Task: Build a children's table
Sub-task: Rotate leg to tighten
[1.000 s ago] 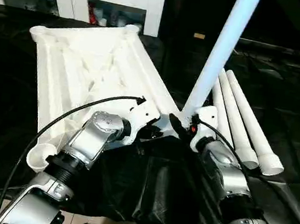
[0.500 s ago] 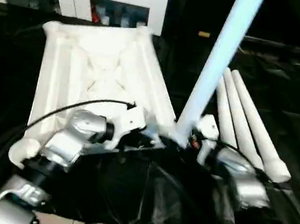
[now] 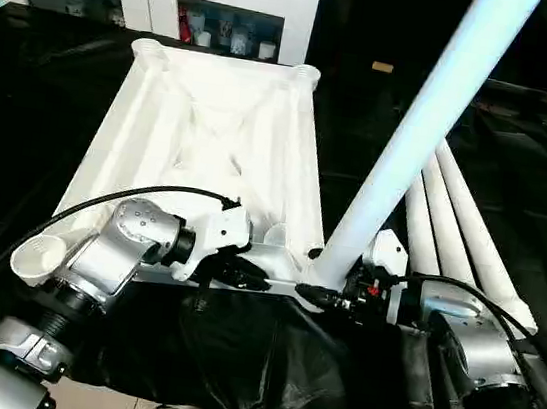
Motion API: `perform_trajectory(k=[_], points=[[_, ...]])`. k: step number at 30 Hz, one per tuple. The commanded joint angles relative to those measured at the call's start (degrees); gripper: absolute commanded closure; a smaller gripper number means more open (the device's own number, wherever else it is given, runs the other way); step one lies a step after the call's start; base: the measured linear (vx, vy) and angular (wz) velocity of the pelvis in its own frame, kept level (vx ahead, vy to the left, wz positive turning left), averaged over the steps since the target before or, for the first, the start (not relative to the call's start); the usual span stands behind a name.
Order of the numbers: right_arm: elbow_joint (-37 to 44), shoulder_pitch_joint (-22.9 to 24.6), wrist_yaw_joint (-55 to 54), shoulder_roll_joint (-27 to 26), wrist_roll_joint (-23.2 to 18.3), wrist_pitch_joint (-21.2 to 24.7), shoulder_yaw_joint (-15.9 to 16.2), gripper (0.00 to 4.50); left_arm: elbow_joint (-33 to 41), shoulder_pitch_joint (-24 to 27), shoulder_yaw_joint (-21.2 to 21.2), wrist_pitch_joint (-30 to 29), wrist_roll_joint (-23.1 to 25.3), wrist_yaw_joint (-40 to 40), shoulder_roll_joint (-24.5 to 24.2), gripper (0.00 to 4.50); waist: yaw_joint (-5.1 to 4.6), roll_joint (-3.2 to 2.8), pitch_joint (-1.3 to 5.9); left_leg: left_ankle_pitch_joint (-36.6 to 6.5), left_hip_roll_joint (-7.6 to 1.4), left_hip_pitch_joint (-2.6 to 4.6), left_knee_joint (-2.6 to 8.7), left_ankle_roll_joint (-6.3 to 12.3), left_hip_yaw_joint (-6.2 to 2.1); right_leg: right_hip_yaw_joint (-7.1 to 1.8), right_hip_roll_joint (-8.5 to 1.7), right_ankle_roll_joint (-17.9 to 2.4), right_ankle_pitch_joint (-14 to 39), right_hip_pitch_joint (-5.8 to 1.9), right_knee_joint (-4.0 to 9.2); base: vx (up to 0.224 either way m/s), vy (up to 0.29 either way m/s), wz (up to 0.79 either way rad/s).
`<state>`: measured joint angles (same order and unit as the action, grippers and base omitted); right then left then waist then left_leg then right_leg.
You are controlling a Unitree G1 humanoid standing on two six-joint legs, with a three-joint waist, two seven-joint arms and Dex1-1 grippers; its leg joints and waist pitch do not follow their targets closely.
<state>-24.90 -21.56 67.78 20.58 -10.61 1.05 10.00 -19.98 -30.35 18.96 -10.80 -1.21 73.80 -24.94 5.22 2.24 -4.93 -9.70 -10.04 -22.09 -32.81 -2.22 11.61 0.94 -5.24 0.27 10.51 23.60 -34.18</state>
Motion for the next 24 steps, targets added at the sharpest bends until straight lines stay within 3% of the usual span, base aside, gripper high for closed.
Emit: perform_trajectory(k=[1,6,7,10,12,13,14,16,19,20,24], points=[[0.6,1.6,3.2,0.3,0.6,1.1,2.7,1.76,-1.4,-1.7,0.4,1.1,-0.4,0.1,0.3,4.5,-0.06,-0.51,3.85,-10.2,-3.03,1.51,3.62,4.32,-0.97,-1.33,-2.44,-15.7,4.1,-2.34,2.83,0.0,0.0,0.0],[-0.9,1.9,-2.6,-2.0,1.8,0.5,2.1,1.78,-3.0,-2.3,-0.8,0.9,0.2,-4.4,2.4,4.5,-0.08,-0.51,3.67,-11.9,-3.1,1.54,3.79,3.54,-1.02,-1.41,-2.71,-15.7,6.1,-2.19,3.08,0.0,0.0,0.0],[-2.9,1.5,-8.9,-4.5,3.1,0.0,1.1,1.78,-3.2,-2.5,-1.6,0.1,0.5,-8.1,4.1,4.5,-0.24,-0.21,3.52,-13.4,-3.06,1.52,3.98,2.88,-1.07,-1.46,-2.72,-15.1,8.7,-2.14,3.35,0.0,0.0,0.0],[-6.7,0.2,-19.7,-8.9,4.6,-1.0,-1.2,1.79,-2.5,-2.7,-2.5,-1.5,1.3,-13.8,7.1,4.5,-0.72,-0.06,3.11,-18.2,-3.07,1.55,4.63,-0.27,-1.59,-1.49,-3.11,-11.9,19.4,-1.88,4.36,0.0,0.0,0.0],[-7.8,-0.2,-22.3,-10.4,4.7,-0.7,-1.8,1.79,-2.4,-2.8,-2.7,-1.9,1.7,-16.0,8.2,4.5,-1.04,-0.26,3.03,-19.1,-3.07,1.5,4.82,-0.91,-1.76,-1.48,-3.1,-11.1,21.2,-1.75,4.51,0.0,0.0,0.0],[-9.4,-1.0,-27.4,-13.1,5.1,0.2,-2.5,1.8,-1.8,-2.9,-3.5,-3.3,2.5,-20.8,10.5,4.5,-1.38,-0.33,2.96,-20.5,-3.08,1.68,4.89,-1.35,-1.79,-1.55,-2.94,-10.2,22.3,-1.42,4.75,0.0,0.0,0.0],[-10.6,-1.6,-30.6,-14.7,5.6,0.4,-2.8,1.8,-1.3,-2.9,-3.8,-4.2,2.7,-22.7,11.7,4.5,-1.48,-0.69,2.89,-21.0,-3.05,1.78,4.92,-1.54,-1.83,-1.59,-2.92,-10.2,22.2,-1.22,4.83,0.0,0.0,0.0],[-12.4,-2.8,-36.5,-17.5,6.6,0.9,-3.2,1.8,-0.2,-2.7,-4.0,-5.6,3.3,-25.8,13.4,4.5,-2.09,-0.45,2.91,-21.5,-2.85,1.4,5.05,-1.93,-2.04,-1.42,-2.91,-9.7,23.0,-1.53,4.92,0.0,0.0,0.0],[-13.1,-3.3,-38.7,-19.4,7.0,0.6,-3.2,1.8,1.0,-2.3,-4.0,-6.8,3.3,-27.1,14.6,4.5,-2.18,-0.63,2.96,-21.4,-2.78,1.4,4.95,-1.33,-1.88,-1.57,-2.75,-9.2,21.7,-1.29,5.03,0.0,0.0,0.0],[-12.7,-3.2,-38.0,-20.7,6.9,-0.5,-2.8,1.24,2.4,-1.5,-3.7,-7.6,3.1,-27.0,15.4,4.5,-2.15,-0.58,3.02,-20.9,-2.75,1.28,4.93,-1.09,-1.85,-1.57,-2.72,-9.2,21.0,-1.41,4.97,0.0,0.0,0.0],[-11.9,-2.7,-35.7,-20.2,6.2,-0.6,-2.7,0.92,3.5,-0.5,-2.6,-6.9,2.7,-24.4,14.6,4.5,-2.22,-0.6,3.26,-17.7,-2.82,1.07,4.74,0.35,-1.63,-1.57,-2.51,-10.4,15.0,-1.65,4.43,0.0,0.0,0.0]])
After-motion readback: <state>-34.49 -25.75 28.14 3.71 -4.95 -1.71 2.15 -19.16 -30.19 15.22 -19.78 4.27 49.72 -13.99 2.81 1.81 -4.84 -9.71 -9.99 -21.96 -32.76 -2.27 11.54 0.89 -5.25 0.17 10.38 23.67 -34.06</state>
